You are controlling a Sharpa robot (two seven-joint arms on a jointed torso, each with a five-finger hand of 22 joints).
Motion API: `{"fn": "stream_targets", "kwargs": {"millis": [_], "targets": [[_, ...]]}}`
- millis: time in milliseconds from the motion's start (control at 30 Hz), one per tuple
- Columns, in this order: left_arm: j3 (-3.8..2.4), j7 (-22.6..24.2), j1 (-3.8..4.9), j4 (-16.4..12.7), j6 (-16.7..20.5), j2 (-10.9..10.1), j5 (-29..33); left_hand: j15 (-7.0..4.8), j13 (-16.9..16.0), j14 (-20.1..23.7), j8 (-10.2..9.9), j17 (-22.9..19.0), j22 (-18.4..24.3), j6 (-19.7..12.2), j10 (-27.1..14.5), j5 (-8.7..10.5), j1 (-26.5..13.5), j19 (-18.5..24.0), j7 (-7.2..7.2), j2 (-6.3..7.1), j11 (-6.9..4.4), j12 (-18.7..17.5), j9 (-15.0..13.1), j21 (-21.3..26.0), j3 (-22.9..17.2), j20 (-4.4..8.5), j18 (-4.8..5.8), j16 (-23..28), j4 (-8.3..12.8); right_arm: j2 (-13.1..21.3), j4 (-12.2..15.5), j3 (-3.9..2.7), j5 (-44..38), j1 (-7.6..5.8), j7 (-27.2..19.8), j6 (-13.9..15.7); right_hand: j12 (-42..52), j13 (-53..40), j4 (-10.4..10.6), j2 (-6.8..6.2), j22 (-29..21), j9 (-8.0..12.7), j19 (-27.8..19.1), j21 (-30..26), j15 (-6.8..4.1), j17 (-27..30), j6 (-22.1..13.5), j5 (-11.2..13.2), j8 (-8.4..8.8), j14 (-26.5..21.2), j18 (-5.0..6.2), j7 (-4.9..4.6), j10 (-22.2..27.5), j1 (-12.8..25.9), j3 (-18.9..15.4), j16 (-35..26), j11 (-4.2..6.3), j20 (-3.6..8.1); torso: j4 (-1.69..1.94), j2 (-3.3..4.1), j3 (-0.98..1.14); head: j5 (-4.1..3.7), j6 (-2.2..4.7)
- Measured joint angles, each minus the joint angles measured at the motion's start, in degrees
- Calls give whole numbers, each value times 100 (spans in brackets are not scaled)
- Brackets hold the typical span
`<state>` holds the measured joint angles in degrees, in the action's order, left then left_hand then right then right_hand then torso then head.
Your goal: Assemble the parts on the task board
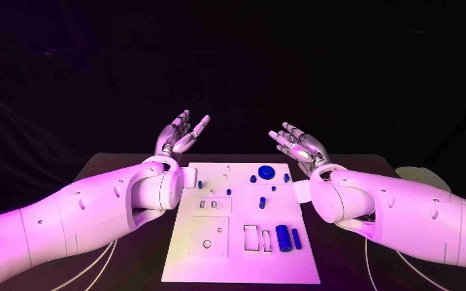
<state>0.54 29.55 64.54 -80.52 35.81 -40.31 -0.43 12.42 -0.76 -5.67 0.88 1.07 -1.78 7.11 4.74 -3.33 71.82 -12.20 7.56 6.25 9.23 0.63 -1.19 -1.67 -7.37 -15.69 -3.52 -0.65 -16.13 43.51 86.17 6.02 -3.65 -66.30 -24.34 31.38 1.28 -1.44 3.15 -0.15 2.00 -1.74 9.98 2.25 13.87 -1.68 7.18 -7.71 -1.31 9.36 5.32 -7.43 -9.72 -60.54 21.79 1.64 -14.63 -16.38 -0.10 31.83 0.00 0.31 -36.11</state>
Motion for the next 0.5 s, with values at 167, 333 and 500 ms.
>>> {"fn": "stream_targets", "kwargs": {"millis": [167, 333, 500], "targets": [[3, 20, 0, 9, -135, 1, -29, 109, -21, -106, 37, 30, -17, 107, 77, 0, 176, -63, 1, -28, 118, 18, -19, -11, -41, -63, 1, -61, -41, -26, -83, 113, -211, -124, 193, -566, 144, -65, -203, -14, 93, -148, 417, 188, 42, -146, 623, -73, -229, 803, 0, -41, -699, -396, 209, 241, -45, -15, 0, 1, 0, 0, 0], [4, 34, 7, -86, -243, -118, -73, 184, -76, -792, 160, 162, -107, 518, 574, 0, 370, -627, 22, -89, 260, 111, -100, -225, -99, -99, -1, -287, -59, -20, -187, 161, -653, -223, 304, -847, 315, -135, -455, -72, 236, -358, 1114, 495, -17, -326, 1541, -73, -552, 1901, 89, -111, -1828, -702, 369, 571, -16, -24, 3, 29, -1, -26, -22], [4, 51, 14, -169, -379, -459, -164, 62, -194, -2356, 575, 465, -282, 1743, 2104, 0, 679, -1958, 103, -156, 366, 394, -343, -693, -259, -89, -318, -828, -9, 72, -446, 111, -1800, -421, 313, -759, 437, -191, -629, -139, 377, -560, 1926, 835, -136, -466, 2556, -73, -882, 2926, 179, -200, -3040, -873, 513, 865, 70, -22, 26, 161, -1, -84, -83]]}}
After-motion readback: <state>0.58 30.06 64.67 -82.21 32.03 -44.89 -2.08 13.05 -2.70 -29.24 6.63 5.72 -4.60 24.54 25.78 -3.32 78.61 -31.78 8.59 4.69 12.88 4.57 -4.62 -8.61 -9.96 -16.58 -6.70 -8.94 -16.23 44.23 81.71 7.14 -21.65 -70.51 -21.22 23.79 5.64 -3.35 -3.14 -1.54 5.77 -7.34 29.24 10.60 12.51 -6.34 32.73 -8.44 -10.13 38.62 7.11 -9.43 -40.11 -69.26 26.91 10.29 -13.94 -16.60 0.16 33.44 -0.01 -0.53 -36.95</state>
